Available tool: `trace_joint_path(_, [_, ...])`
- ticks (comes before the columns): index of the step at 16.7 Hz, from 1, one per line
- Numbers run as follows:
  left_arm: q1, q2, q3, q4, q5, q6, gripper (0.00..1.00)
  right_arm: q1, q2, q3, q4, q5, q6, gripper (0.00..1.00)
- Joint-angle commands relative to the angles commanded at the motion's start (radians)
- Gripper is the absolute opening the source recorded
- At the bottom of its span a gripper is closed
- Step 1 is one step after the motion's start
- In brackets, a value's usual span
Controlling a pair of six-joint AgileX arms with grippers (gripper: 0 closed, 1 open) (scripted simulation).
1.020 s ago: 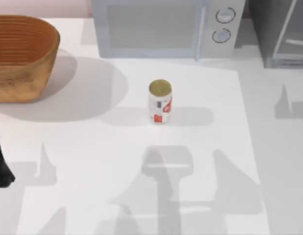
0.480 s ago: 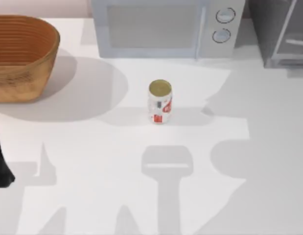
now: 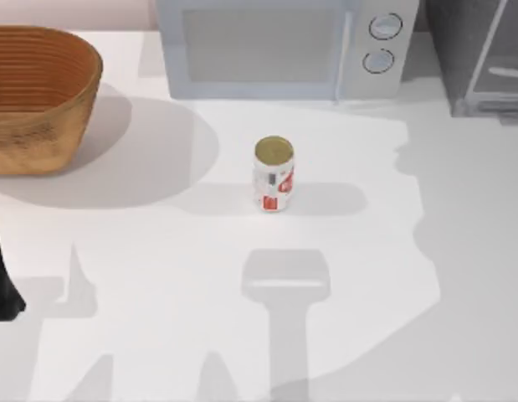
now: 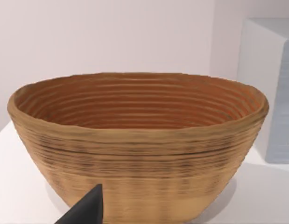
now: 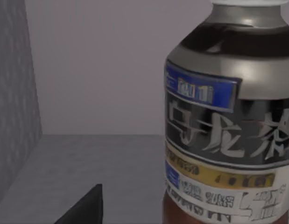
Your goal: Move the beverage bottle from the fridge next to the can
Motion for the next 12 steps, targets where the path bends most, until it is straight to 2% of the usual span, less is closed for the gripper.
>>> trace_joint_path(5, [0.0,0.0,0.0,0.0,0.0,0.0,1.0,0.006,0.006,0.012,-0.008,0.004,0.0,1.0])
trace_joint_path(12, [0.0,0.0,0.0,0.0,0.0,0.0,1.0,0.024,0.13,0.238,-0.108,0.025,-0.001,1.0])
